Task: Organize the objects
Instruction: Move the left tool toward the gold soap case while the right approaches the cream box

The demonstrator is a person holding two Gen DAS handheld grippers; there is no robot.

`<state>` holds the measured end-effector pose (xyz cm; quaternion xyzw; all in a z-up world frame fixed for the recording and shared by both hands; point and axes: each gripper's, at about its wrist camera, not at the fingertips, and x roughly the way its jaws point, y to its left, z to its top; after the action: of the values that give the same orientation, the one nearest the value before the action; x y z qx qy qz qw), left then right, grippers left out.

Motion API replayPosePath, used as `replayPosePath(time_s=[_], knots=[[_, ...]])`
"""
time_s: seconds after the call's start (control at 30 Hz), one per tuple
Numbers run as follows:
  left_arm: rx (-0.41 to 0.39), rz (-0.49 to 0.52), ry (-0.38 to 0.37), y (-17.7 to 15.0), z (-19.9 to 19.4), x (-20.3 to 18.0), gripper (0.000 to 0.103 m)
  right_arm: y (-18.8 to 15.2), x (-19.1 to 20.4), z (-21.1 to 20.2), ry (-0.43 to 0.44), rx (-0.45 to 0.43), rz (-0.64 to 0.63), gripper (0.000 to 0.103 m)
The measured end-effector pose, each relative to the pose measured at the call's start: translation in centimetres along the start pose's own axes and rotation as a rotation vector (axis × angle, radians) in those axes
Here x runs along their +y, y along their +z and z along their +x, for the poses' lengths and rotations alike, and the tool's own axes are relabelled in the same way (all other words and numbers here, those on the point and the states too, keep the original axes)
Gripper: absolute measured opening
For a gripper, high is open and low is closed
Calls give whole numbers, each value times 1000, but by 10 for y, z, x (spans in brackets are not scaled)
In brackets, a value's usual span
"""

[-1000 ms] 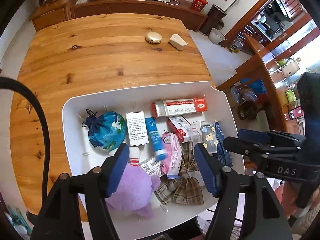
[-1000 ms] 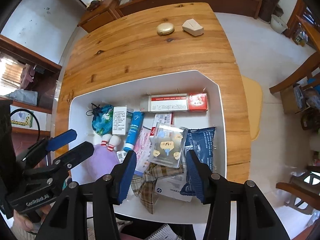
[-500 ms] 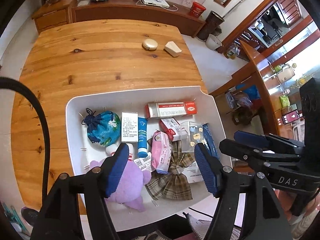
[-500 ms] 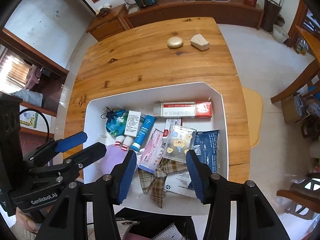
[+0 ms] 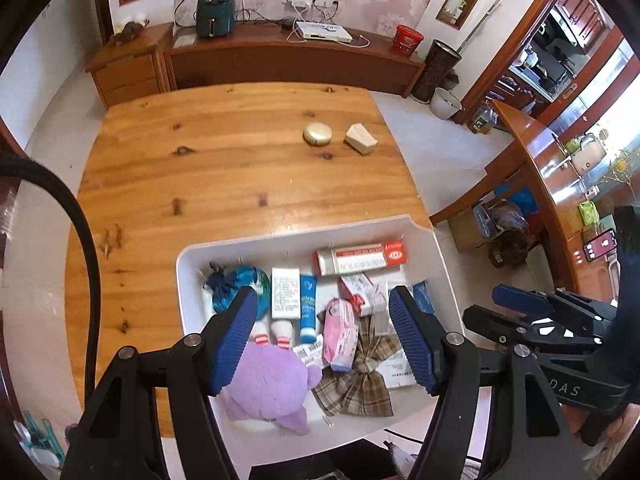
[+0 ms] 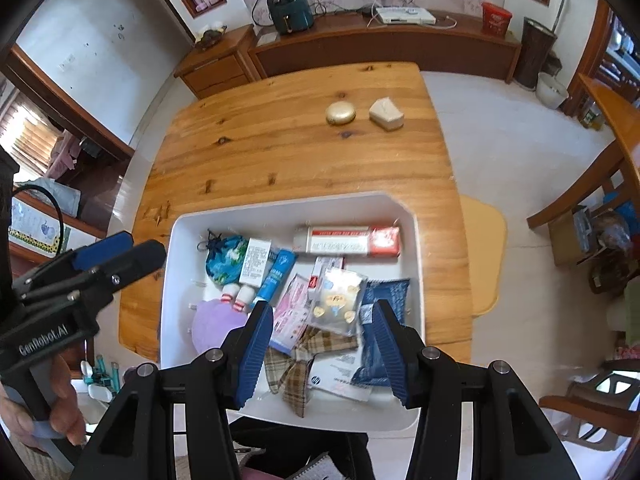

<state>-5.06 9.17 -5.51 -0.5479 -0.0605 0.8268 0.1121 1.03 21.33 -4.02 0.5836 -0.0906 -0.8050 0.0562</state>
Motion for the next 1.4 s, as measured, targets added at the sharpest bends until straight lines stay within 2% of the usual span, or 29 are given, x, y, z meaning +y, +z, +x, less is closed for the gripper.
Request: replayPosePath(time_s=[0.23, 0.4, 0.67, 0.8, 0.9, 1.13, 1.27, 1.4], knots=[[-46, 43, 39, 42, -13, -12, 72, 26, -7, -18, -31, -47, -11, 53], [-71, 73, 32, 79, -12, -14, 75, 55, -11, -21, -54, -73, -19, 53], [-64, 97, -6, 148, 20, -16, 76, 120, -28, -12, -109, -100, 6, 52], [-52, 110, 2, 180, 48, -15, 77, 156, -42, -2, -120, -114, 19, 53], [-41, 101, 15, 197, 74, -11, 81, 181, -53, 18, -123, -111, 20, 53], [39, 50, 43, 227, 163, 7, 82, 224, -80, 88, -135, -61, 25, 52], [74, 7, 20, 234, 211, 16, 82, 239, -95, 141, -132, -11, 26, 53], [115, -11, 35, 232, 255, 19, 82, 246, -104, 191, -147, 31, 10, 52]])
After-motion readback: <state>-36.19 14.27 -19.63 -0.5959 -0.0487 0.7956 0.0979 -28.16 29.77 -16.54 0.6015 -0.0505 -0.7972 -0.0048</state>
